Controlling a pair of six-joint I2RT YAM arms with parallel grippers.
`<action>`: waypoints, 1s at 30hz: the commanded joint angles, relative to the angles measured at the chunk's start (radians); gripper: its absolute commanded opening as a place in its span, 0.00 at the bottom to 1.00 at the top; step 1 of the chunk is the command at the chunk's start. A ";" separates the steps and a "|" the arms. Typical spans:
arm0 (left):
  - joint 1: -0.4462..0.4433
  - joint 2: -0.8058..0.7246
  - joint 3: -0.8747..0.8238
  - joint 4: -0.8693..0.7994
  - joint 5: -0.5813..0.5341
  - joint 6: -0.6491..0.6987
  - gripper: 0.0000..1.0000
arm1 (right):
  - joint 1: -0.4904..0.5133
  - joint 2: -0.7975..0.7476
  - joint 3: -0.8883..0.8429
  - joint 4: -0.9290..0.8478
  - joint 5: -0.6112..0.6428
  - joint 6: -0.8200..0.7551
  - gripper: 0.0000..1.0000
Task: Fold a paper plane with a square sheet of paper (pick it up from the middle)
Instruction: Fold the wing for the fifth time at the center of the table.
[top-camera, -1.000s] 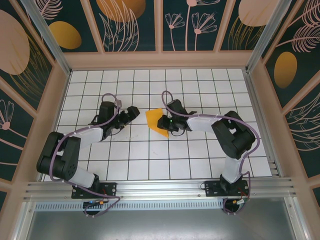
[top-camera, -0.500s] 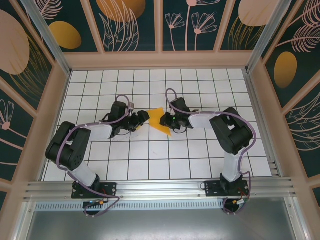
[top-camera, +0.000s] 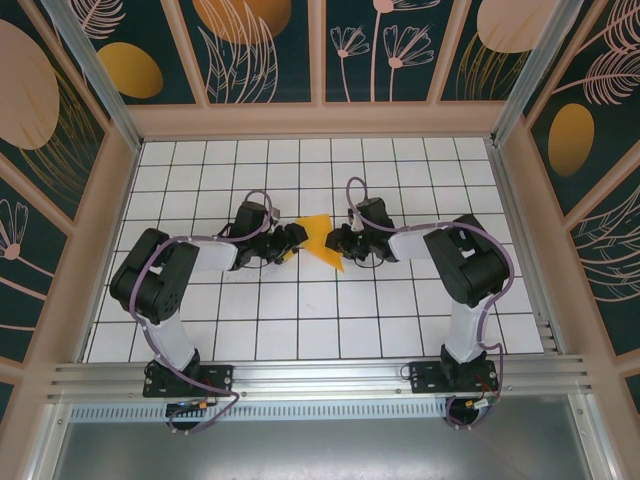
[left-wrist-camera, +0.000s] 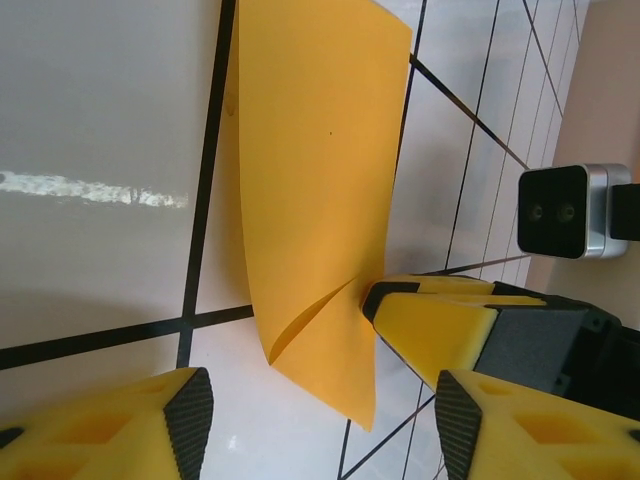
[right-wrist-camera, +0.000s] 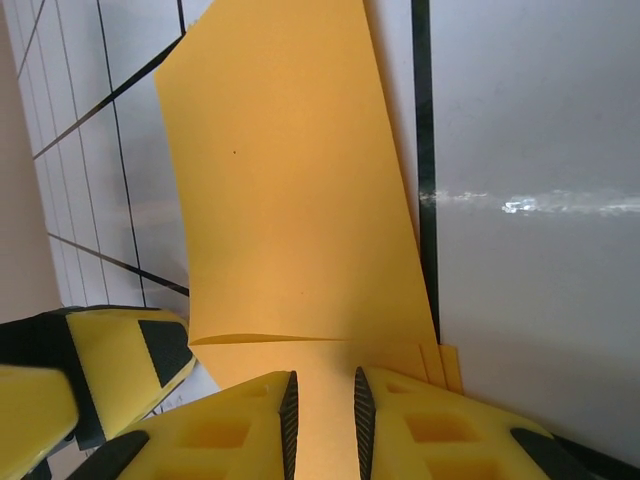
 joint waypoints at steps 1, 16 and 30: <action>-0.009 0.024 0.036 -0.004 0.018 -0.020 0.60 | -0.026 0.020 -0.047 -0.068 0.028 0.002 0.25; -0.022 0.070 0.067 -0.018 -0.023 -0.053 0.42 | -0.038 0.018 -0.053 -0.051 0.008 -0.011 0.25; -0.029 0.108 0.099 0.008 0.012 -0.051 0.14 | -0.030 -0.050 -0.064 0.005 0.009 -0.089 0.32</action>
